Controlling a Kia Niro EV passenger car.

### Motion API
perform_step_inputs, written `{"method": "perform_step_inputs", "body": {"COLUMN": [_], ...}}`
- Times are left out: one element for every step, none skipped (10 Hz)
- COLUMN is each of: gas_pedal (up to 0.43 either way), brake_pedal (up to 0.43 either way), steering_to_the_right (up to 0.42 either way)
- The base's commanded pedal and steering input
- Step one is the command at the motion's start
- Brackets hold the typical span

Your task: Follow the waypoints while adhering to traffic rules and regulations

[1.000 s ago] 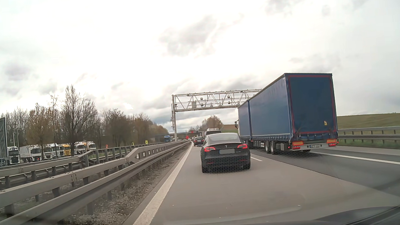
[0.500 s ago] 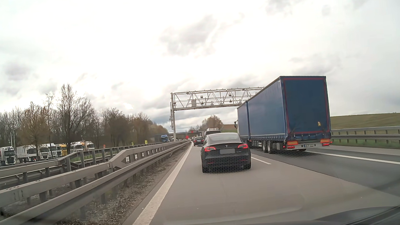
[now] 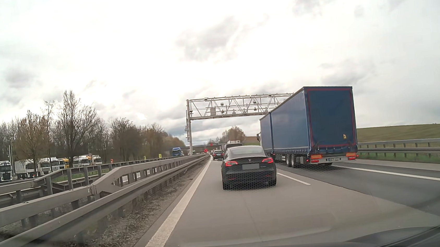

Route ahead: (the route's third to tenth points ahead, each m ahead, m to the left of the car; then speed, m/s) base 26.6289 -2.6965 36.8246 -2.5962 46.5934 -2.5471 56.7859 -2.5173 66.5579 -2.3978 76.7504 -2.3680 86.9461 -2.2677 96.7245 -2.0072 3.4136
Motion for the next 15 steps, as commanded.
{"method": "perform_step_inputs", "body": {"gas_pedal": [0.008, 0.008, 0.008, 0.008, 0.008, 0.008, 0.008, 0.008, 0.008, 0.008, 0.008, 0.008, 0.008, 0.008, 0.008], "brake_pedal": [0.000, 0.000, 0.000, 0.000, 0.000, 0.000, 0.000, 0.000, 0.000, 0.000, 0.000, 0.000, 0.000, 0.000, 0.000], "steering_to_the_right": [-0.002, -0.002, -0.003, -0.003, -0.003, -0.003, -0.003, -0.002, -0.003, -0.003, -0.003, -0.003, -0.003, -0.002, -0.002]}}
